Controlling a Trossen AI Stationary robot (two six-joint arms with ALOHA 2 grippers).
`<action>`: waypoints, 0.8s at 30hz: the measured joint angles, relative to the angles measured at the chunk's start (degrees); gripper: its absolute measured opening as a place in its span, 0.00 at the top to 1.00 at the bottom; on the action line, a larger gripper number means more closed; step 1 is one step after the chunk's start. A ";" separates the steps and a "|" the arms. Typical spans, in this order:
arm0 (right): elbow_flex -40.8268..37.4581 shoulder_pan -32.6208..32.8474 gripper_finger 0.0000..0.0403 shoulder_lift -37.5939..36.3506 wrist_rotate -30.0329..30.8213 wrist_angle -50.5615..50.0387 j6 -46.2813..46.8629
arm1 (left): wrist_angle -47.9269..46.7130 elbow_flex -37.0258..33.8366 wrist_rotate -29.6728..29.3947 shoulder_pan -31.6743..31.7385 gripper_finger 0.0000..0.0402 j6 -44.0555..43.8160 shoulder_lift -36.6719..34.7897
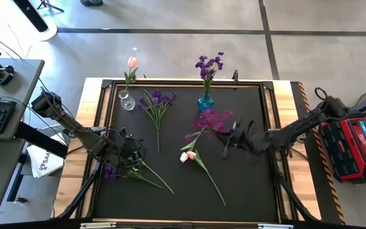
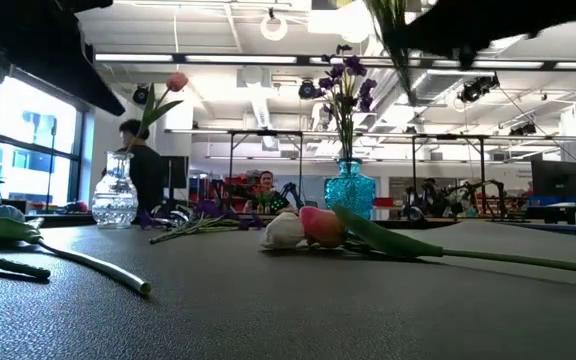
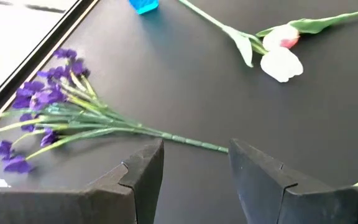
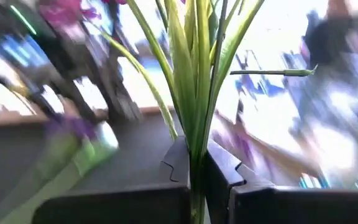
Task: Sort flowers into vase by color
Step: Put the pink flower into the blue vase
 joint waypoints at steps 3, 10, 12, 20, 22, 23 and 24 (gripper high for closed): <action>-5.85 -7.97 1.00 0.07 -13.26 24.86 -13.42 | 2.78 0.02 -0.02 0.00 0.58 2.70 0.00; -4.25 -26.73 1.00 0.68 -21.42 33.84 -18.04 | 8.42 0.02 -2.28 0.42 0.58 8.04 0.00; -2.25 -31.77 1.00 1.95 -24.33 32.43 -14.35 | 9.14 0.00 -3.00 0.79 0.58 9.43 0.00; 2.74 -43.09 1.00 13.19 -27.16 29.67 -4.78 | 9.23 0.00 -3.46 2.40 0.58 10.36 0.00; 3.24 -44.12 1.00 15.87 -27.18 30.02 -3.48 | 9.21 0.00 -3.48 2.62 0.58 10.36 0.00; 3.24 -44.41 1.00 17.01 -27.18 30.22 -3.10 | 9.21 0.02 -3.48 2.58 0.58 10.36 0.00; 3.26 -44.61 1.00 18.13 -27.15 30.38 -2.84 | 9.21 0.02 -3.48 2.58 0.58 10.36 0.00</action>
